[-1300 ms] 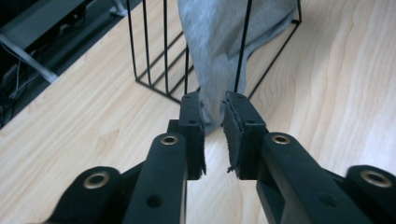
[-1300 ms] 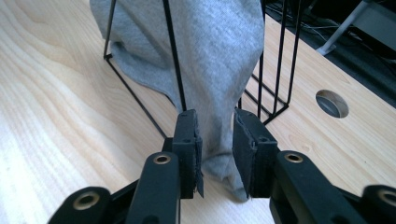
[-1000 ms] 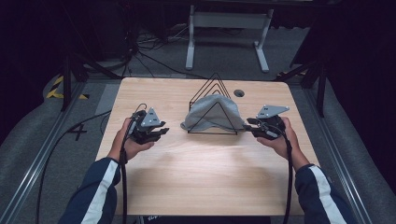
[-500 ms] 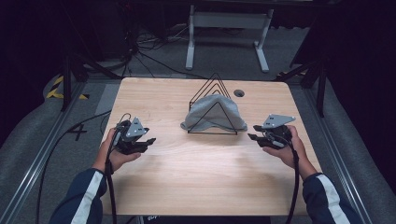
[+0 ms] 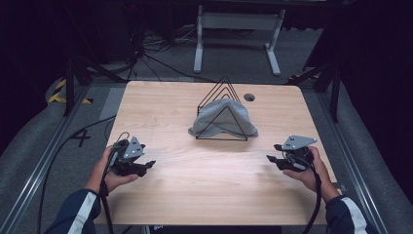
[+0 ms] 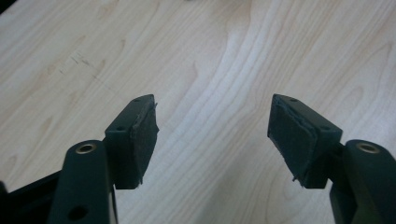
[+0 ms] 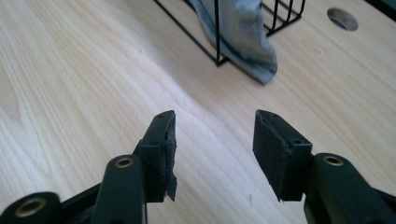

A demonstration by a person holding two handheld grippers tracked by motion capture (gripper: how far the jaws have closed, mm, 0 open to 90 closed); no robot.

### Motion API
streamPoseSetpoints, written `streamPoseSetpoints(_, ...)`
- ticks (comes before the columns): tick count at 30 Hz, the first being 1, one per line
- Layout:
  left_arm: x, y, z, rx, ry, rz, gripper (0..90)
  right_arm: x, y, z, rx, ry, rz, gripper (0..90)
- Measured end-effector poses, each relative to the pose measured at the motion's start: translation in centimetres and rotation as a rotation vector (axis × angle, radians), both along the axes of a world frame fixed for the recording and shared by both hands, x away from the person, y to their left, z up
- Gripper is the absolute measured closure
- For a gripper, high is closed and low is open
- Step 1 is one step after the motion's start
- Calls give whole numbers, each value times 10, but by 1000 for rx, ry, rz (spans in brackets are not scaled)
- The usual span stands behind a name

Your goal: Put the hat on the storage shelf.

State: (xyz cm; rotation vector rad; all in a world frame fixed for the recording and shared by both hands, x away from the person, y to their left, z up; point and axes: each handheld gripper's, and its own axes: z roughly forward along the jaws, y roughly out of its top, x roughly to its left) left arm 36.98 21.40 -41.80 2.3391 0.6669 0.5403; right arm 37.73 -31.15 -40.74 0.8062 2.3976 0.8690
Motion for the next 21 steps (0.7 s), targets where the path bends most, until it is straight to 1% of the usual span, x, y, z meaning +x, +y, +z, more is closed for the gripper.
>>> streamPoseSetpoints(4, -6, 5, -8, -1, 18, -6, 298, -8, -7, -6, -10, 3, -7, 477)
streamPoseSetpoints(6, -8, 8, -12, -1, 23, 0, 293, -13, -12, -10, -19, 1, -15, 468)
streamPoseSetpoints(7, -9, 10, -15, -3, 33, 5, 290, -15, -14, -12, -17, 5, -20, 464)
streamPoseSetpoints(8, -9, 10, -15, -3, 33, 5, 286, -17, -17, -15, -10, 8, -27, 459)
streamPoseSetpoints(9, -11, 12, -18, -8, 38, 7, 284, -20, -20, -17, -7, 16, -32, 453)
streamPoseSetpoints(10, -13, 14, -22, -12, 43, 4, 282, -21, -22, -18, -5, 14, -32, 446)
streamPoseSetpoints(12, -15, 16, -24, -8, 44, 6, 279, -26, -28, -21, 14, 25, -42, 441)
streamPoseSetpoints(14, -18, 20, -31, -22, 59, 8, 275, -30, -33, -24, 28, 30, -53, 426)
streamPoseSetpoints(16, -21, 22, -35, -12, 66, 24, 273, -35, -38, -29, 41, 29, -80, 405)
streamPoseSetpoints(18, -24, 24, -38, -8, 74, 33, 270, -37, -41, -31, 50, 30, -88, 402)
streamPoseSetpoints(19, -25, 25, -39, -17, 76, 38, 268, -41, -46, -35, 66, 36, -98, 390)
streamPoseSetpoints(21, -29, 28, -42, -34, 87, 40, 263, -45, -51, -39, 78, 42, -113, 372)
